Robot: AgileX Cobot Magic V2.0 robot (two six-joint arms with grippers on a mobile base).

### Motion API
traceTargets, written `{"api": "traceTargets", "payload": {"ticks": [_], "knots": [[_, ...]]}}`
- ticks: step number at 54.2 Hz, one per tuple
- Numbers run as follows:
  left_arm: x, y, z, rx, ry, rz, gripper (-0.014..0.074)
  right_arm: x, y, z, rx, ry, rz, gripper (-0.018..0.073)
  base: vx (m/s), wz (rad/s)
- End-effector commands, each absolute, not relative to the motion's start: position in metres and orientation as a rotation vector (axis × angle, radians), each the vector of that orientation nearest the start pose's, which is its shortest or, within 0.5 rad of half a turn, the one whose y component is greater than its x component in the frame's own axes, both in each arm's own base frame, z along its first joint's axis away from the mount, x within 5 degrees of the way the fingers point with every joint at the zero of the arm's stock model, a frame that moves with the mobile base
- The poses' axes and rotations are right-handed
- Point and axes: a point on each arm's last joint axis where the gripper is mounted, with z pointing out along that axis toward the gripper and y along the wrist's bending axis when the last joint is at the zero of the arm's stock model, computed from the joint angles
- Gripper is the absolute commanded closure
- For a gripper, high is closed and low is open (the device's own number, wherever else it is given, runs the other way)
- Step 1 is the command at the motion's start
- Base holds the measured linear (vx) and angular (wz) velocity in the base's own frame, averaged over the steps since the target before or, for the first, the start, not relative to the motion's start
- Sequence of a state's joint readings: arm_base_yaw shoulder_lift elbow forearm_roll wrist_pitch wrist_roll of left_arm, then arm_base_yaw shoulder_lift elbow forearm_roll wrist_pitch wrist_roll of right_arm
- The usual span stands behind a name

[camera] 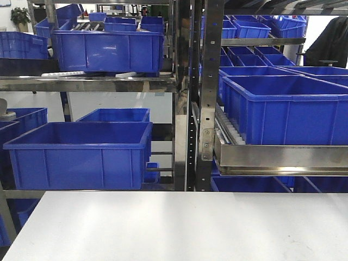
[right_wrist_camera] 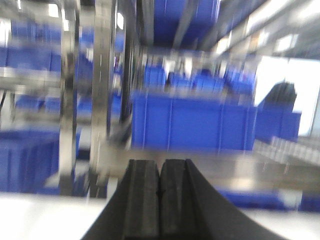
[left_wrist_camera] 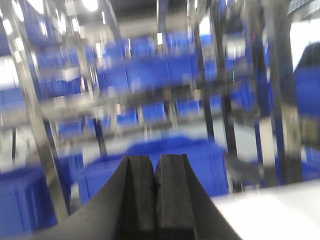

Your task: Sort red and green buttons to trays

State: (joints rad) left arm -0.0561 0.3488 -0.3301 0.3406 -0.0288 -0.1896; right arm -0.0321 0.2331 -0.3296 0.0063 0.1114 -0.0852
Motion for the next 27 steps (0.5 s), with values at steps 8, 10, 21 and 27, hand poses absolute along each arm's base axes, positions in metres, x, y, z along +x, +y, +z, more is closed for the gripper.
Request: {"api": "traceTargets", "payload": {"ticks": [8, 10, 21, 27], "knots": [[0.125, -0.009, 0.294, 0.175, 1.618, 0.047, 0.0574, 0.104, -0.003, 0.296, -0.029, 1.648, -0.071, 0.0538, 0.00, 0.00], [0.129, -0.009, 0.291, 0.176, 1.638, 0.043, 0.0567, 0.109, -0.003, 0.293, -0.029, 1.673, -0.069, 0.0532, 0.00, 0.00], [0.149, -0.010, 0.273, 0.113, 1.770, -0.020, 0.0480, 0.130, -0.004, 0.278, -0.017, 1.798, -0.053, 0.0477, 0.00, 0.00], [0.159, -0.011, 0.263, 0.095, 1.841, -0.038, 0.0393, 0.139, -0.004, 0.270, -0.017, 1.858, -0.051, 0.0422, 0.00, 0.00]]}}
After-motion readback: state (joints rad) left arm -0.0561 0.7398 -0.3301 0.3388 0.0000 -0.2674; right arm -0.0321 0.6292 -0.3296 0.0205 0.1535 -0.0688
